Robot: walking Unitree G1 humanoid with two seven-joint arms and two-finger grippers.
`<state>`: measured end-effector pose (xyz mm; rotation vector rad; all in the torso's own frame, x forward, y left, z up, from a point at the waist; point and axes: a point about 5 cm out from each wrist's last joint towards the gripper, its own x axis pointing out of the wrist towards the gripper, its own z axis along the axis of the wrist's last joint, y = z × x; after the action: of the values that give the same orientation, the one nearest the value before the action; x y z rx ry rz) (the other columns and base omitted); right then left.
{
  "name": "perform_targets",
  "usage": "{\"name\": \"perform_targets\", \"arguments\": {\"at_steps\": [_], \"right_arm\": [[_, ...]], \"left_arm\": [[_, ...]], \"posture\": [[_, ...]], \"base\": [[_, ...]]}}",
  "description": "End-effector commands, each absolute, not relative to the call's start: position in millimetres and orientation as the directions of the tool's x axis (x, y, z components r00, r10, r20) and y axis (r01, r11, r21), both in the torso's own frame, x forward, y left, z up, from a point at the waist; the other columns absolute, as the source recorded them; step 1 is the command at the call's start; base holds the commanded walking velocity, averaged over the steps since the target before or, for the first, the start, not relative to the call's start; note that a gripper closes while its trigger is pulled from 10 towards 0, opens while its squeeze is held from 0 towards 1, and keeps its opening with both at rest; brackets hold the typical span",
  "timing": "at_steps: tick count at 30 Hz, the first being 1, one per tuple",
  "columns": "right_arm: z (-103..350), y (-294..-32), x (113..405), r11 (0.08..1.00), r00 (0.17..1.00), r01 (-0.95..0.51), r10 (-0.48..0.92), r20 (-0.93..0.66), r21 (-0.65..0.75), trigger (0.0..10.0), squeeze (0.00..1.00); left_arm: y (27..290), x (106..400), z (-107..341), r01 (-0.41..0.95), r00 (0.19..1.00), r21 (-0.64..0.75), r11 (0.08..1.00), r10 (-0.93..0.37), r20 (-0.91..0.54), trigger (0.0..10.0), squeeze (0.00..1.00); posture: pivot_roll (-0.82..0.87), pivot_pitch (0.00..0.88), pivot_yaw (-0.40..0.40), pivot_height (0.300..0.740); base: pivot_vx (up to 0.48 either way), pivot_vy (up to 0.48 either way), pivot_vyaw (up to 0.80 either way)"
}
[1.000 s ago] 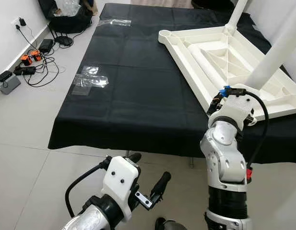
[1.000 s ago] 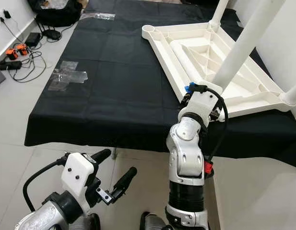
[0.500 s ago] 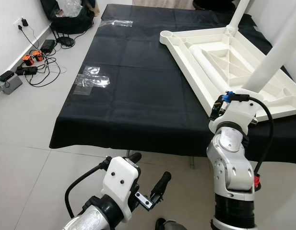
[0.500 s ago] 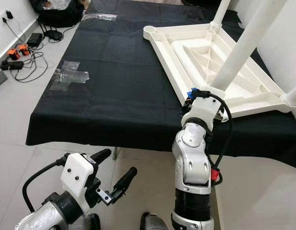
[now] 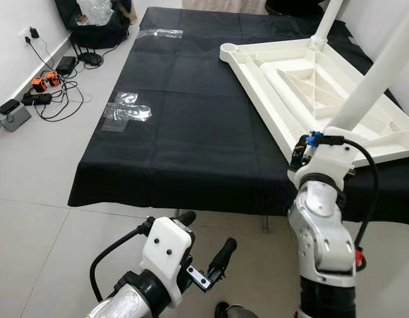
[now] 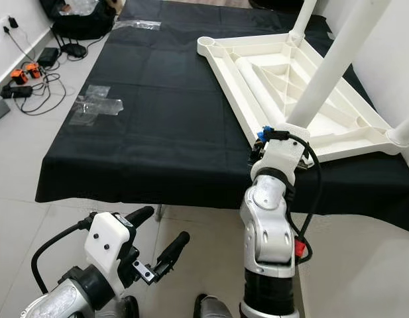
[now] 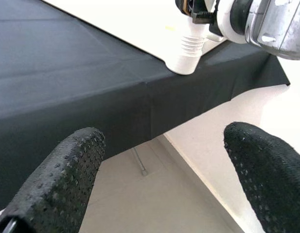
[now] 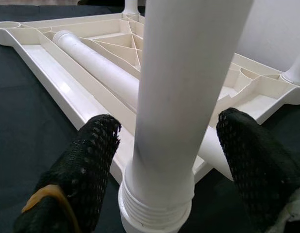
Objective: Building children table
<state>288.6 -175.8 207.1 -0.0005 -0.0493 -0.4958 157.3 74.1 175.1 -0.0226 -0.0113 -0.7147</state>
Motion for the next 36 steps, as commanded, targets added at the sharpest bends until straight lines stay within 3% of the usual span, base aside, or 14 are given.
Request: {"name": "perform_targets", "arguments": {"at_steps": [1,16,22,25,30,31,32,34,36], "right_arm": [[205.5,-177.8,284.3,0.878,0.877,0.479,-0.479,0.044,-0.008,10.0,0.00],[197.3,-181.3,270.3,0.901,0.901,0.433,-0.433,0.016,-0.031,10.0,0.00],[183.1,-189.7,247.9,0.921,0.925,0.376,-0.379,-0.011,-0.103,10.0,0.00],[172.0,-192.2,235.1,0.940,0.956,0.281,-0.291,-0.028,-0.192,10.0,0.00],[162.1,-183.4,229.3,0.974,0.989,0.112,-0.129,-0.074,-0.198,10.0,0.00],[157.4,-176.4,226.8,0.986,0.995,0.009,-0.026,-0.095,-0.168,10.0,0.00],[157.4,-176.4,226.8,0.986,0.995,0.009,-0.026,-0.095,-0.168,10.0,0.00],[145.6,-159.3,221.9,0.972,0.976,-0.193,0.177,-0.126,-0.132,10.0,0.00],[140.8,-153.2,220.2,0.961,0.962,-0.252,0.236,-0.136,-0.116,10.0,0.00]], "left_arm": [[73.1,155.7,169.4,0.665,0.746,-0.032,0.746,-0.665,-0.006,10.0,0.00],[74.9,157.8,169.8,0.665,0.746,-0.029,0.746,-0.666,-0.003,10.0,0.00],[77.1,159.4,168.0,0.661,0.750,-0.027,0.750,-0.661,-0.009,10.0,0.00],[79.4,161.1,164.8,0.652,0.758,-0.028,0.758,-0.652,-0.018,10.0,0.00],[83.1,165.4,160.8,0.612,0.790,-0.003,0.791,-0.612,-0.034,10.0,0.00],[86.5,169.2,158.4,0.574,0.818,0.022,0.818,-0.573,-0.040,10.0,0.00],[86.5,169.2,158.4,0.574,0.818,0.022,0.818,-0.573,-0.040,10.0,0.00],[95.3,177.1,151.5,0.488,0.873,0.071,0.870,-0.485,-0.058,10.0,0.00],[98.3,179.2,149.4,0.462,0.887,0.085,0.883,-0.458,-0.061,10.0,0.00]], "posture": [[0.07,0.183,-0.060,0.740],[0.07,0.185,-0.053,0.740],[0.06,0.183,-0.044,0.740],[0.06,0.181,-0.039,0.740],[0.05,0.180,-0.036,0.740],[0.05,0.176,-0.035,0.740],[0.05,0.176,-0.035,0.740],[0.05,0.167,-0.036,0.740],[0.05,0.166,-0.037,0.740]], "base": [[0.000,0.000,0.00],[0.000,0.000,0.00],[0.000,0.000,0.00],[0.000,0.000,0.00],[0.000,0.000,0.00],[0.000,0.000,0.00],[0.000,0.000,0.00],[0.000,0.000,0.00],[0.000,0.000,0.00]]}}
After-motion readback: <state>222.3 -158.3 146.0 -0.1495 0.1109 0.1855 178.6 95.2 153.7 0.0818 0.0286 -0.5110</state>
